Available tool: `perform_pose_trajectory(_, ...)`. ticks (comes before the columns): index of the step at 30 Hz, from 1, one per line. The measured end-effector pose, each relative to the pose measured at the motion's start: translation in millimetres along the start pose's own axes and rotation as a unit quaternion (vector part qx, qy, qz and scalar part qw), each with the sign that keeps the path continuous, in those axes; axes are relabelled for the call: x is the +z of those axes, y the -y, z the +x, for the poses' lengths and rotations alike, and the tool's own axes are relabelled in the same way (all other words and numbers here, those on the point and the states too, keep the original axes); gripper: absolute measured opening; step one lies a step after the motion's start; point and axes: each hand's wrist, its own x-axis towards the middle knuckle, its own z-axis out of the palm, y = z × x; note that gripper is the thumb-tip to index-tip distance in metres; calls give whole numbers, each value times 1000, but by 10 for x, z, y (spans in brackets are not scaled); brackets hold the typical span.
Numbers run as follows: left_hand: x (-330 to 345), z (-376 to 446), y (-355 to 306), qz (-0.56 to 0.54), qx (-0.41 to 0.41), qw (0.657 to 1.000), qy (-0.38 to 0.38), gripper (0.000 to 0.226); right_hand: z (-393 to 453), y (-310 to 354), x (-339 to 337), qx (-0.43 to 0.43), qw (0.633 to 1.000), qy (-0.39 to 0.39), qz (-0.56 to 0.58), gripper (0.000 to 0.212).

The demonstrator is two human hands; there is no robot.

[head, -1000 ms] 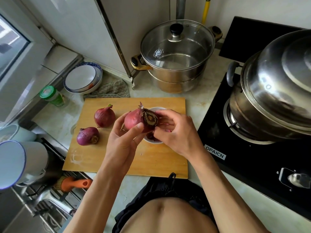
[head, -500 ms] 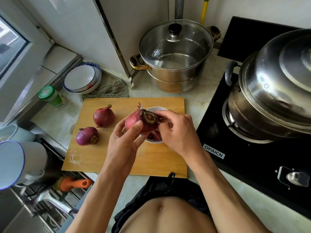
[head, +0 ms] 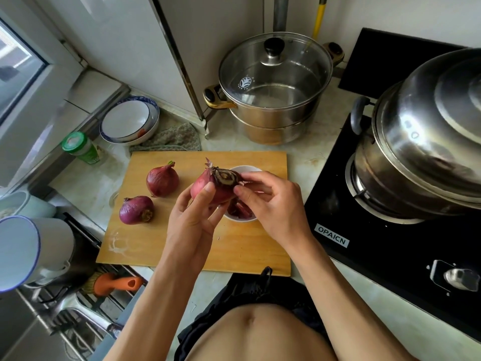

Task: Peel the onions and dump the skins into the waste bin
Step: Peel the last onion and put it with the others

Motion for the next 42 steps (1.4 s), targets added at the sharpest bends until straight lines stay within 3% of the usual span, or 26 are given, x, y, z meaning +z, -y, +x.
perform_pose_trajectory(5, 0, 4, -13, 3, 2, 1000, 10, 86, -1, -66, 17, -70, 996, -44, -15, 11)
perform_pose_trajectory(8, -3, 20, -9, 9, 1, 1000, 12, 75, -6, -80, 20, -82, 995, -51, -25, 6)
perform_pose_trajectory(13, 6, 52, 6, 21, -5, 1000, 15, 70, -12, -91, 30, -61, 995, -70, -33, 3)
perform_pose_trajectory(17, 6, 42, -4, 19, 0, 1000, 16, 82, -7, -96, 9, -10, 996, -87, -25, 3)
perform_pose_trajectory(22, -20, 38, -51, 20, -21, 999, 42, 19, 25, -138, -48, 30, 992, -118, -39, 5)
perform_pose_trajectory(30, -62, 48, -34, 33, -52, 997, 40, 20, 81, -306, 6, 21, 971, -1, -240, 20)
perform_pose_trajectory(33, -57, 49, -1, 30, -77, 996, 30, 19, 104, -347, 27, 18, 964, 4, -265, 23)
perform_pose_trajectory(38, -43, 52, 1, 38, -89, 995, 26, 18, 93, -209, -8, 15, 984, -38, -175, 15)
perform_pose_trajectory(42, -86, 72, -8, 64, -79, 994, 33, 22, 64, -73, -11, 57, 997, 16, -47, 20)
